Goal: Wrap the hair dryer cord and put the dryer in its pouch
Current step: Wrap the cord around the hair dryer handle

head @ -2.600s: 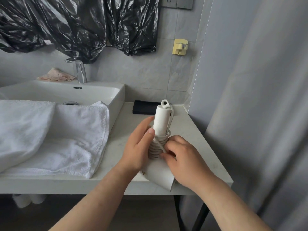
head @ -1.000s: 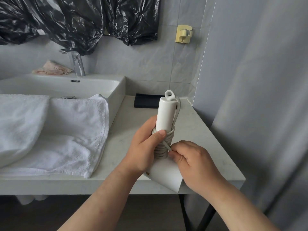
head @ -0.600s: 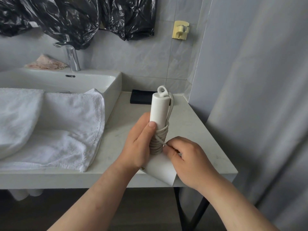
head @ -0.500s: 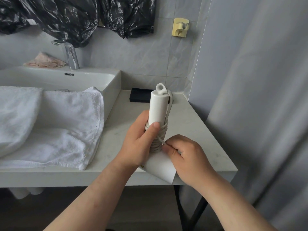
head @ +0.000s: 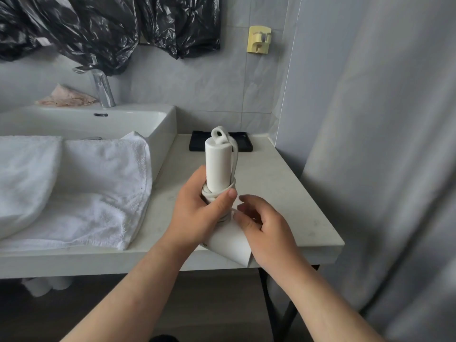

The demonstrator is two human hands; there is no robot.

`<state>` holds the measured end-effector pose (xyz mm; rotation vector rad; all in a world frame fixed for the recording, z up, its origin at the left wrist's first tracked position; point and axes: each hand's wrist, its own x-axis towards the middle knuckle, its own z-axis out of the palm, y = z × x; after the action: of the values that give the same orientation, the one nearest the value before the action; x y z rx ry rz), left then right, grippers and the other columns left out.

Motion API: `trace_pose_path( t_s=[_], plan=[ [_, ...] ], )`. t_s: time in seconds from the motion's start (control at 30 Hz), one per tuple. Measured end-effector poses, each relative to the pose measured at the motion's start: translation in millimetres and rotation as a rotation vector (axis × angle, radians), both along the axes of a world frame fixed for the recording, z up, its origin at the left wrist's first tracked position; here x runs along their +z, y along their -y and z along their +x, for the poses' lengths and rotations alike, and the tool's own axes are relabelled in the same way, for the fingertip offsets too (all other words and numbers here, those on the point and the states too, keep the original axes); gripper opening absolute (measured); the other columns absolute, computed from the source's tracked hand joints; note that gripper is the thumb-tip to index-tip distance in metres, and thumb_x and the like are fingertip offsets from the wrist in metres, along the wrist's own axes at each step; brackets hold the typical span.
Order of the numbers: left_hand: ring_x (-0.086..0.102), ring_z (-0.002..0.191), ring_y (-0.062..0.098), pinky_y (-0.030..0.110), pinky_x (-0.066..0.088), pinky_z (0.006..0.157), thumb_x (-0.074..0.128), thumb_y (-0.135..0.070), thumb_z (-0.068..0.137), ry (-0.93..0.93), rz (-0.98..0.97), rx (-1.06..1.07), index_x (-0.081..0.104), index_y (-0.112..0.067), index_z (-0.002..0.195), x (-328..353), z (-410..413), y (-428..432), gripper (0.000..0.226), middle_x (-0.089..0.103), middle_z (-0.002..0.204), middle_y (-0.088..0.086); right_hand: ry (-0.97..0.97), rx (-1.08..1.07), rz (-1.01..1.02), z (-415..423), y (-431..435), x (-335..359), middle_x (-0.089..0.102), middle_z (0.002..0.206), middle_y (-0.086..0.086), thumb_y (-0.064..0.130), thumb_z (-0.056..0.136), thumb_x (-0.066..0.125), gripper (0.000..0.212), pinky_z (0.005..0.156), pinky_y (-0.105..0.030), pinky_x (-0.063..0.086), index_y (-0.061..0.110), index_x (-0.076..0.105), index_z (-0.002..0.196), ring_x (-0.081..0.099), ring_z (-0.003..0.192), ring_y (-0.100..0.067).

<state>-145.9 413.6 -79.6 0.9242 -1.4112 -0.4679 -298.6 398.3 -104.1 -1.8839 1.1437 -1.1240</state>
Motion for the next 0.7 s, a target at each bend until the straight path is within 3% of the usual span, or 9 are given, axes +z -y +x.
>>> trace_pose_path(
  t_s=[0.07, 0.17, 0.3, 0.4, 0.47, 0.57, 0.63, 0.7],
  plan=[
    [0.057, 0.077, 0.031, 0.054, 0.049, 0.068, 0.066, -0.042, 0.083, 0.055, -0.047, 0.067, 0.058, -0.023, 0.087, -0.1, -0.6, -2.4, 0.021, 0.056, 0.081, 0.004, -0.020, -0.017, 0.027, 0.0, -1.7, -0.6, 0.068, 0.109, 0.010, 0.036, 0.091, 0.061, 0.026, 0.076, -0.013, 0.045, 0.026, 0.065, 0.115, 0.062, 0.099, -0.005],
    [0.057, 0.079, 0.024, 0.049, 0.049, 0.072, 0.064, -0.043, 0.084, 0.196, -0.069, 0.163, 0.059, -0.026, 0.086, 9.5, 0.0, -2.8, 0.018, 0.057, 0.083, -0.004, -0.071, -0.029, 0.008, -2.6, -1.7, 1.0, 0.069, 0.096, 0.008, 0.040, 0.091, 0.060, 0.020, 0.065, -0.013, 0.041, 0.025, 0.068, 0.101, 0.062, 0.087, -0.005],
    [0.064, 0.078, 0.013, 0.041, 0.055, 0.073, 0.075, -0.041, 0.075, 0.228, 0.148, 0.146, 0.064, -0.027, 0.093, 32.4, -2.5, -6.2, 0.025, 0.067, 0.083, -0.010, -0.184, -0.116, -0.111, -1.3, -10.4, 1.7, 0.059, 0.084, 0.011, 0.054, 0.089, 0.053, 0.026, 0.057, -0.016, 0.034, 0.029, 0.057, 0.088, 0.057, 0.077, -0.005],
    [0.068, 0.076, 0.017, 0.041, 0.058, 0.070, 0.081, -0.045, 0.066, 0.354, 0.298, 0.219, 0.065, -0.023, 0.084, 49.2, -7.0, -4.1, 0.033, 0.069, 0.077, -0.004, -0.265, -0.124, -0.201, 3.6, -20.1, -1.4, 0.052, 0.087, 0.014, 0.055, 0.088, 0.050, 0.029, 0.059, -0.013, 0.032, 0.028, 0.053, 0.097, 0.052, 0.079, -0.004],
    [0.068, 0.069, 0.015, 0.037, 0.057, 0.065, 0.079, -0.037, 0.070, 0.382, 0.312, 0.209, 0.065, -0.016, 0.084, 55.3, -1.2, -0.8, 0.029, 0.070, 0.076, -0.001, -0.223, -0.052, -0.134, 0.7, -20.2, -3.6, 0.052, 0.100, 0.016, 0.053, 0.091, 0.047, 0.033, 0.066, -0.012, 0.038, 0.029, 0.052, 0.113, 0.054, 0.091, -0.004],
    [0.061, 0.068, 0.009, 0.026, 0.050, 0.063, 0.079, -0.018, 0.075, 0.187, 0.335, 0.021, 0.064, -0.001, 0.092, 53.3, 19.9, 4.5, 0.028, 0.066, 0.078, 0.003, -0.217, -0.014, -0.121, -9.3, -9.8, -9.5, 0.056, 0.111, 0.014, 0.043, 0.095, 0.048, 0.028, 0.081, -0.018, 0.045, 0.028, 0.058, 0.118, 0.056, 0.103, -0.008],
    [0.059, 0.077, 0.017, 0.033, 0.050, 0.069, 0.076, -0.018, 0.066, -0.012, 0.368, -0.027, 0.060, 0.006, 0.099, 45.4, 33.3, 10.7, 0.044, 0.062, 0.083, 0.010, -0.282, -0.064, -0.191, -11.6, -2.2, -13.4, 0.059, 0.109, 0.012, 0.038, 0.093, 0.055, 0.023, 0.087, -0.025, 0.045, 0.028, 0.065, 0.111, 0.054, 0.104, -0.014],
    [0.056, 0.083, 0.025, 0.041, 0.050, 0.073, 0.068, -0.013, 0.063, -0.205, 0.398, -0.072, 0.055, 0.004, 0.098, 35.8, 41.8, 16.5, 0.041, 0.056, 0.085, 0.013, -0.313, -0.095, -0.222, -7.7, 0.0, -12.2, 0.060, 0.110, 0.010, 0.038, 0.090, 0.059, 0.023, 0.091, -0.028, 0.042, 0.026, 0.068, 0.107, 0.051, 0.106, -0.018]
  ],
)
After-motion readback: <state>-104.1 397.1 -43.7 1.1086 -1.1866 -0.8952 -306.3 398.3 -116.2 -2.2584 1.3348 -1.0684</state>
